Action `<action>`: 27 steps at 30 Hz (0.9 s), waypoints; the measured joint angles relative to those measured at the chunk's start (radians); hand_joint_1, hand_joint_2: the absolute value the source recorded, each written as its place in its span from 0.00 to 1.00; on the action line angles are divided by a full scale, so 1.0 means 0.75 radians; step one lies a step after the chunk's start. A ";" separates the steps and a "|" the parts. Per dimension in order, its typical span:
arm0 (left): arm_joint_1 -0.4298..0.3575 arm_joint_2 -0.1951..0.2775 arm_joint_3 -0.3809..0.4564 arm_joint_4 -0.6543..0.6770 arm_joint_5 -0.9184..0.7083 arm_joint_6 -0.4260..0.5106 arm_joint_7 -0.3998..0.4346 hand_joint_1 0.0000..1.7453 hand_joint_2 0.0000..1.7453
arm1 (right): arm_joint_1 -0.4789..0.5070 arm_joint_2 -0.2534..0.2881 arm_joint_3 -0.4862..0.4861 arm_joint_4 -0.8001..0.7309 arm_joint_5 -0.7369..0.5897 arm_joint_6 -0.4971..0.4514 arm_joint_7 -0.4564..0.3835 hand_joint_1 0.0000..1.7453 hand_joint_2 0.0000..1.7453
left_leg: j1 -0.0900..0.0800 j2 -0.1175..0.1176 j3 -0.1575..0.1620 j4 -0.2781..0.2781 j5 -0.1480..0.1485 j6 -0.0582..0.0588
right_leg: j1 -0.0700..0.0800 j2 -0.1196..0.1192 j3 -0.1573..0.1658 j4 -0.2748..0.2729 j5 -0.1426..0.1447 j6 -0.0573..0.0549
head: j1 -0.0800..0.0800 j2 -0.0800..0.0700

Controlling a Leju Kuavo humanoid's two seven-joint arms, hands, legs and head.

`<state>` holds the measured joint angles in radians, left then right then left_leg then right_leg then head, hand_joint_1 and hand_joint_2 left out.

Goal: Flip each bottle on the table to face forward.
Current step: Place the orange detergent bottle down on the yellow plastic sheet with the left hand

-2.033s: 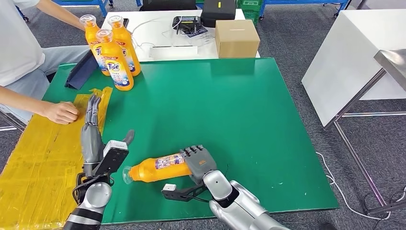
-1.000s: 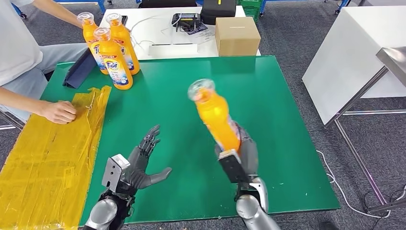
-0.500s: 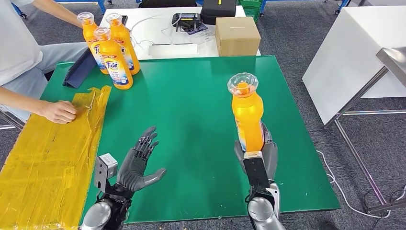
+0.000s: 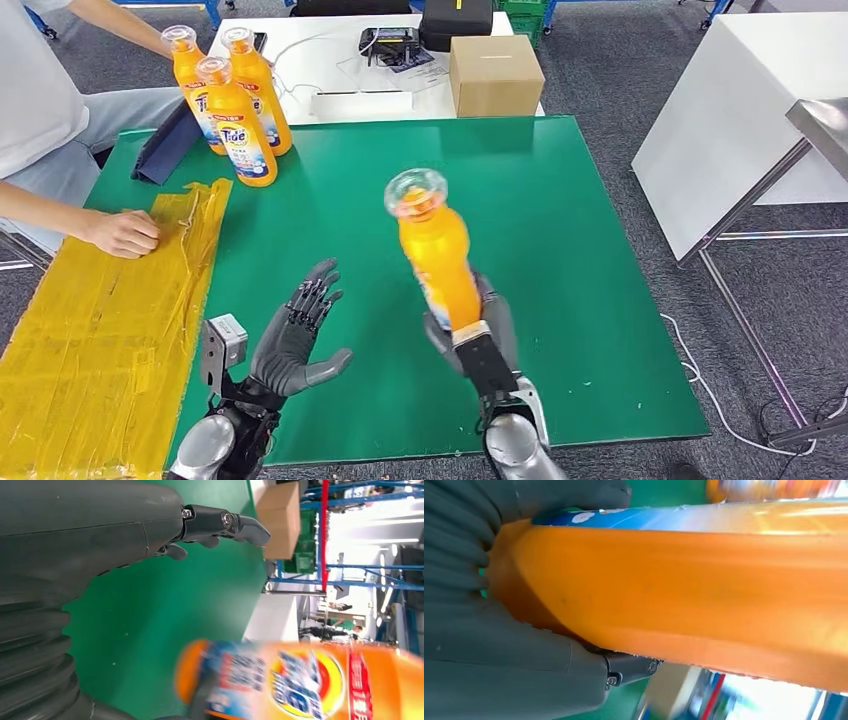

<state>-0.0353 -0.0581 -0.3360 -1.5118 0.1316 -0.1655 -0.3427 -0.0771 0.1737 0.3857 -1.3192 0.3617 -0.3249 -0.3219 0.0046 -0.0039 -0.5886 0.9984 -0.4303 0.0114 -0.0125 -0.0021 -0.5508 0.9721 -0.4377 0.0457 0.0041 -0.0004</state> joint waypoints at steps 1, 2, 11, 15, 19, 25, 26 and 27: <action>-0.006 0.000 -0.011 0.000 -0.009 0.005 -0.005 0.00 1.00 | -0.006 0.006 0.031 0.014 -0.013 0.024 -0.002 1.00 1.00 | 0.000 0.000 0.000 0.000 0.000 0.000 | 0.000 0.000 0.000 0.000 0.000 0.000 | 0.000 0.000; -0.011 0.000 -0.022 0.000 -0.020 0.011 -0.012 0.00 1.00 | -0.013 0.011 0.059 0.027 -0.024 0.043 -0.004 1.00 1.00 | 0.000 0.000 0.000 0.000 0.000 0.000 | 0.000 0.000 0.000 0.000 0.000 0.000 | 0.000 0.000; -0.034 0.000 -0.102 0.001 -0.074 0.041 -0.042 0.00 1.00 | -0.055 0.014 0.254 0.088 -0.032 0.120 -0.015 1.00 1.00 | -0.001 0.000 -0.001 0.000 0.000 0.000 | -0.001 0.000 0.000 0.000 0.000 0.000 | 0.000 0.000; -0.041 0.000 -0.115 0.003 -0.071 0.041 -0.049 0.00 1.00 | -0.062 0.012 0.299 0.102 -0.022 0.122 -0.018 1.00 1.00 | -0.001 0.000 -0.001 0.000 0.000 0.000 | -0.001 0.000 -0.001 0.000 0.000 0.000 | 0.000 0.000; -0.057 0.000 -0.117 0.013 -0.053 0.041 -0.051 0.00 1.00 | -0.076 0.003 0.338 0.118 0.014 0.121 -0.016 1.00 1.00 | -0.001 0.000 -0.001 0.000 0.000 0.000 | -0.001 0.000 -0.001 0.000 0.000 0.000 | 0.000 0.000; -0.069 0.000 -0.116 0.030 -0.016 0.038 -0.050 0.00 1.00 | -0.098 -0.006 0.371 0.146 0.028 0.122 -0.010 1.00 1.00 | -0.001 0.000 -0.001 0.000 0.000 0.000 | -0.001 0.000 -0.001 0.000 0.000 0.000 | 0.000 0.000; -0.070 0.000 -0.115 0.032 -0.009 0.036 -0.050 0.00 1.00 | -0.100 -0.006 0.374 0.150 0.030 0.122 -0.010 1.00 1.00 | -0.001 0.000 -0.001 0.000 0.000 0.000 | -0.001 0.000 -0.001 0.000 0.000 0.000 | 0.000 0.000; -0.070 0.000 -0.115 0.033 -0.002 0.034 -0.050 0.00 1.00 | -0.102 -0.007 0.377 0.154 0.034 0.122 -0.010 1.00 1.00 | -0.001 0.000 -0.001 0.000 0.000 0.000 | -0.001 0.000 -0.001 0.000 0.000 0.000 | 0.000 0.000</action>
<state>-0.0881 -0.0580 -0.4222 -1.4874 0.1300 -0.1399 -0.3800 -0.1537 0.1684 0.6681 -1.2036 0.3869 -0.2336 -0.3292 0.0039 -0.0038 -0.5892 0.9984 -0.4304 0.0116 -0.0136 -0.0021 -0.5513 0.9720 -0.4377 0.0457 0.0042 -0.0004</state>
